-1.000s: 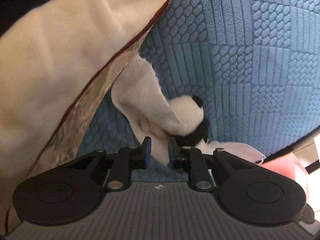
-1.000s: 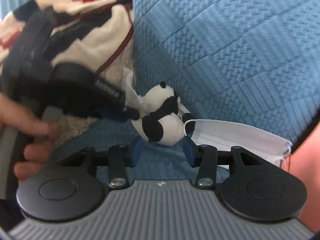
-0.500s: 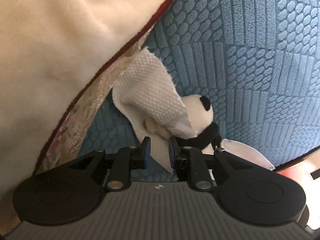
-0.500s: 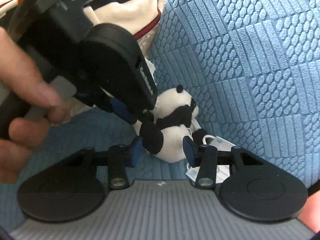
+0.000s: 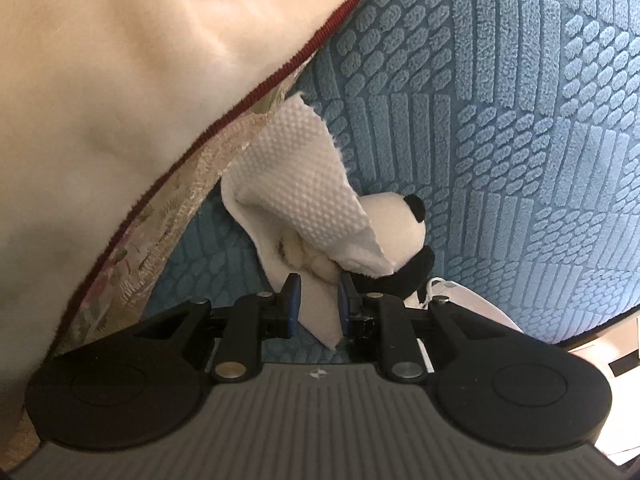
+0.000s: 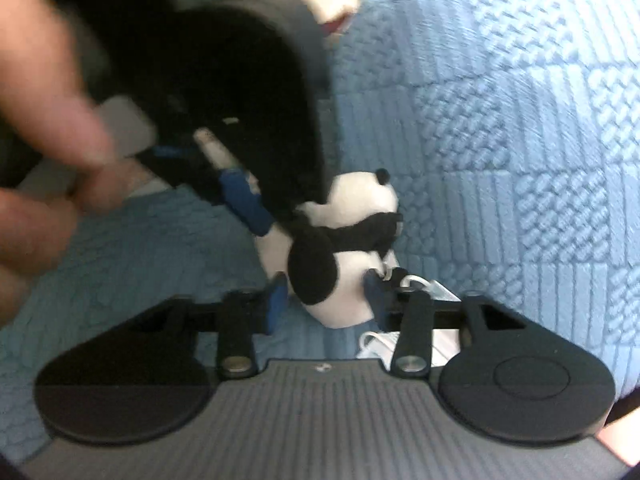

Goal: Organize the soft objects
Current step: 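Move both open tools down to the panda plush beside the tissue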

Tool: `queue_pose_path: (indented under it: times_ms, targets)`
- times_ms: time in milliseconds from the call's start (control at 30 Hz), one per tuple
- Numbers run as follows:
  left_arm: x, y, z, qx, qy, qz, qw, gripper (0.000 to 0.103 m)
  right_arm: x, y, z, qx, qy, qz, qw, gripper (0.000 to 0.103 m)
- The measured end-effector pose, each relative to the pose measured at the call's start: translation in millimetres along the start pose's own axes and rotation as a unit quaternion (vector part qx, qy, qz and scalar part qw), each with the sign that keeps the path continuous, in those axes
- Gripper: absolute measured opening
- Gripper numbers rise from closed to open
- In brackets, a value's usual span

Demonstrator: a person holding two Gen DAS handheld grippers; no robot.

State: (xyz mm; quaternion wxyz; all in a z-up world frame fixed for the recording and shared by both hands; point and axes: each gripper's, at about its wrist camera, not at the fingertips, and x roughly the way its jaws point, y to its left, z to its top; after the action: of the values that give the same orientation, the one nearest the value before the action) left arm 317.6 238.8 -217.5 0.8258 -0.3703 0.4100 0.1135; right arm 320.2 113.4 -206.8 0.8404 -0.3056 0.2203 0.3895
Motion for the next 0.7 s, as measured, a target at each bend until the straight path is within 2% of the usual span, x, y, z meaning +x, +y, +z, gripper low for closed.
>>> queue_pose_path:
  times_ms: [33,67,333,533,700]
  targets:
    - [0,1,0,-0.002,0.000,-0.001,1.0000,0.034,-1,-4,1,0.015,0.000,0.006,1.000,0.033]
    - [1,1,0,-0.003,-0.002,-0.002,1.0000,0.035,-1,-8,3,0.026,0.000,0.011,1.000,0.032]
    - [-5,4,1,-0.003,-0.025,-0.019,0.9995,0.035,-15,-41,16,0.142,-0.002,0.031,0.989,0.027]
    - [-2,-8,2,0.029,-0.034,-0.001,0.9990,0.035,-15,-54,16,0.197,0.004,0.048,0.979,0.027]
    - [0,-26,-5,0.078,-0.058,0.041,0.9944,0.035,-1,-67,13,0.217,0.013,0.056,0.975,0.027]
